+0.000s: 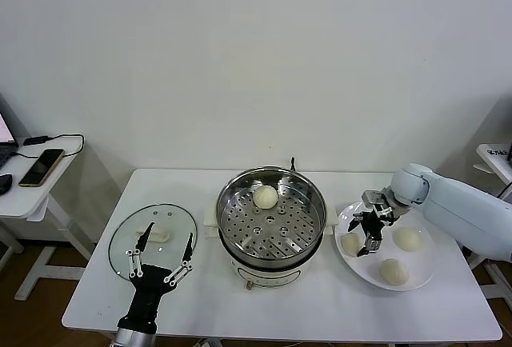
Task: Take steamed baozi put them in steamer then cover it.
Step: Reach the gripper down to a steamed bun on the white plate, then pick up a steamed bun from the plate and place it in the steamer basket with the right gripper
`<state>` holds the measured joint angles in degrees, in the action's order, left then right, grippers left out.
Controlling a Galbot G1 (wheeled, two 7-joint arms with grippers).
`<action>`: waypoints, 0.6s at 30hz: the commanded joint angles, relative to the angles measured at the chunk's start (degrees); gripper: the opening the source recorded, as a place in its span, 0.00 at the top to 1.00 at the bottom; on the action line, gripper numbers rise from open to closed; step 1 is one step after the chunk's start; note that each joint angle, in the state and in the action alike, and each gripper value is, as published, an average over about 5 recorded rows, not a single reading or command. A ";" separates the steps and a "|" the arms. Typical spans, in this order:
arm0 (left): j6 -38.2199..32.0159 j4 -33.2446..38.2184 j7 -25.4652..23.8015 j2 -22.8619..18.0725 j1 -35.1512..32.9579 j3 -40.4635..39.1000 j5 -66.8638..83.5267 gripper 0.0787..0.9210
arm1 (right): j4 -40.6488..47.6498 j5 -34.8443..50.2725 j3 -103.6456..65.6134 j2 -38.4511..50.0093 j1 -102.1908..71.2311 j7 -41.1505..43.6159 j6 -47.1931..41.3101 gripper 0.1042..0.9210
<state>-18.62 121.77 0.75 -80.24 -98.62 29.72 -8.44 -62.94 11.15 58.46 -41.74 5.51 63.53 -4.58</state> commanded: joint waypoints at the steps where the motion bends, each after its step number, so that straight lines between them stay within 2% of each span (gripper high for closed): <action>1: -0.02 -0.09 -0.01 -0.03 0.10 -0.04 0.01 0.12 | 0.07 0.06 -0.37 -0.21 0.06 -0.03 -0.36 0.26; 6: 0.04 -0.01 0.00 0.08 0.52 0.00 0.06 0.12 | -2.08 0.70 1.35 1.48 6.01 2.53 -0.62 0.28; 11: 0.01 -0.03 0.01 0.23 0.87 -0.27 0.07 0.12 | -3.90 2.09 6.58 2.23 17.97 9.44 -0.37 0.28; 18: 0.09 0.15 0.02 0.49 1.37 -0.74 0.11 0.12 | -7.18 10.76 19.25 -3.38 39.45 14.32 -1.22 0.30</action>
<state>-18.60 121.86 0.78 -79.77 -97.27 29.01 -8.34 -67.93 16.77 68.94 -42.59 27.67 72.76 -5.64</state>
